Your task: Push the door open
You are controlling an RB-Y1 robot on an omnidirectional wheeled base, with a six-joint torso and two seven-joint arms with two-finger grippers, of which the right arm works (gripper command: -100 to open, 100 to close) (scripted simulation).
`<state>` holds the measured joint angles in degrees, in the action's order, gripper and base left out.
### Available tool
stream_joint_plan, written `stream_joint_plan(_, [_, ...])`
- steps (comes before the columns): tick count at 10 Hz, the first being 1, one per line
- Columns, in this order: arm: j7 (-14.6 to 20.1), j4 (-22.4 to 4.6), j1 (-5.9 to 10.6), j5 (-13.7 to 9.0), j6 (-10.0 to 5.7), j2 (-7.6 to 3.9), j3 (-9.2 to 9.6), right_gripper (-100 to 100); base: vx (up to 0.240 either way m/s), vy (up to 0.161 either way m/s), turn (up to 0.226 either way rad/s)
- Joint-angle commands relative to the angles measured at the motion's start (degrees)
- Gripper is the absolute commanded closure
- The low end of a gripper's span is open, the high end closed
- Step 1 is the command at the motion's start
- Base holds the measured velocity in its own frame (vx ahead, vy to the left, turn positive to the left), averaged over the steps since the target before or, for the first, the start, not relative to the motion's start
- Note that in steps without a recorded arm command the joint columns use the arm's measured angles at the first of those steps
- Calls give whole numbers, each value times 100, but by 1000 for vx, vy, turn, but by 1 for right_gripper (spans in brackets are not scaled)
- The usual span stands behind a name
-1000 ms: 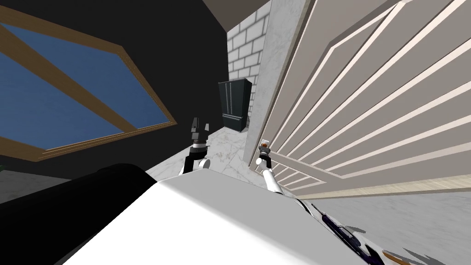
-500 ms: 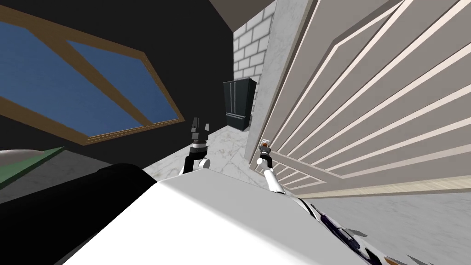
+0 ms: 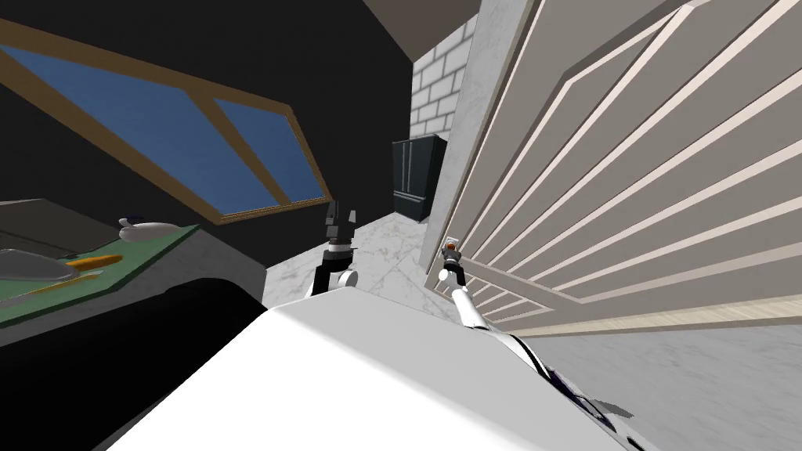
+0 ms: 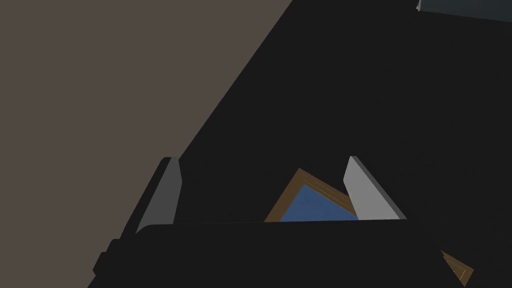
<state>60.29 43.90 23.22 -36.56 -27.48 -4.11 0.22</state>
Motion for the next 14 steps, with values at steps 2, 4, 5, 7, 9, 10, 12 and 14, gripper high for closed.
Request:
stream_joint_plan(2, [162, -36, 25, -95, -75, -180, 150, 100, -233, -98, 194])
stream_joint_plan(4, [266, -74, 49, -165, -76, -267, 291, 100, -228, -114, 199])
stream_joint_plan(5, [318, -93, 60, -199, -76, -306, 361, 100, -234, -82, 186])
stream_joint_plan(7, [416, -130, 82, -264, -76, -379, 494, 100, -226, -83, 179])
stream_joint_plan(9, [507, -163, 103, -324, -77, -441, 616, 100, -228, -77, 158])
stream_joint_plan(10, [548, -178, 112, -351, -77, -468, 671, 100, -215, -80, 152])
stream_joint_plan(12, [633, -210, 131, -408, -77, -522, 786, 100, -238, -40, 144])
stream_joint_plan(14, [697, -234, 145, -450, -78, -561, 872, 100, -237, -52, 115])
